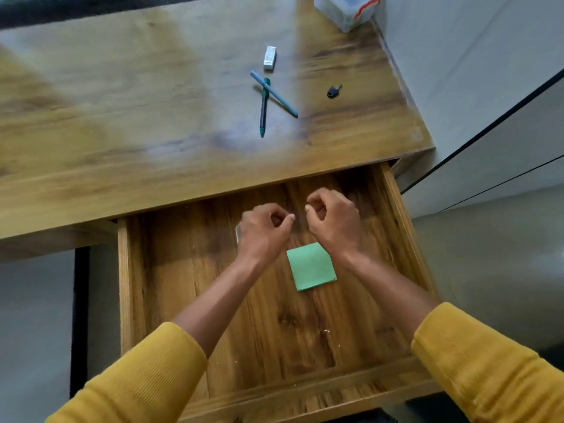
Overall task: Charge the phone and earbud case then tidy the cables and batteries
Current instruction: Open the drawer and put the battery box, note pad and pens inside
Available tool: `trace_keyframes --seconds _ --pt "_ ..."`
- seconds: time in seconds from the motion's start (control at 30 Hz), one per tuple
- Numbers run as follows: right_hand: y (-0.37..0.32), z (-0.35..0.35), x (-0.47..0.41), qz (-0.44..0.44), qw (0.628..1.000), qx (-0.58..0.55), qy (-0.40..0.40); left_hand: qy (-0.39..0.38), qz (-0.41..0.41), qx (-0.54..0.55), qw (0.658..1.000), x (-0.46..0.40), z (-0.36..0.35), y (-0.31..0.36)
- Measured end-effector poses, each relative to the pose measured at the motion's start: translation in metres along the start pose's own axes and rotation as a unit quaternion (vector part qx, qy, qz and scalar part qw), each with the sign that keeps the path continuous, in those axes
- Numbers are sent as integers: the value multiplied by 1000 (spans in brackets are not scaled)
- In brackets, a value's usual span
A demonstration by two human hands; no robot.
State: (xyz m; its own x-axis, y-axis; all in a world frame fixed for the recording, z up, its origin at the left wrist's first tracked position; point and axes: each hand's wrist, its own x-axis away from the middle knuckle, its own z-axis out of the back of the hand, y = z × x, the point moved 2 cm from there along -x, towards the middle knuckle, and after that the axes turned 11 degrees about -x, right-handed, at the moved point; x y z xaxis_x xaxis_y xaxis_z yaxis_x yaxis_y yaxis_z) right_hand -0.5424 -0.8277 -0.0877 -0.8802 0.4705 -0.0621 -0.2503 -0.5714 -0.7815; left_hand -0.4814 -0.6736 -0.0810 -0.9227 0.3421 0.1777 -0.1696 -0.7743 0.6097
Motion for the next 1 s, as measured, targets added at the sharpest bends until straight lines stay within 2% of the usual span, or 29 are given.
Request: trace_keyframes --seconds 0.13,0.33,0.67,0.9,1.0 --pt "-30 3 -65 48 998 -21 28 68 4 27 997 -61 36 14" --pt "-48 -11 -164 65 996 -9 53 183 48 -70 980 -143 66 38" --pt "-30 -39 -231 32 996 77 43 173 86 -95 977 -202 54 36" --pt "-33 -37 -230 17 997 66 30 166 58 -114 978 -202 48 44" --pt "-37 -32 -219 19 997 50 53 176 62 -92 978 -193 52 44"
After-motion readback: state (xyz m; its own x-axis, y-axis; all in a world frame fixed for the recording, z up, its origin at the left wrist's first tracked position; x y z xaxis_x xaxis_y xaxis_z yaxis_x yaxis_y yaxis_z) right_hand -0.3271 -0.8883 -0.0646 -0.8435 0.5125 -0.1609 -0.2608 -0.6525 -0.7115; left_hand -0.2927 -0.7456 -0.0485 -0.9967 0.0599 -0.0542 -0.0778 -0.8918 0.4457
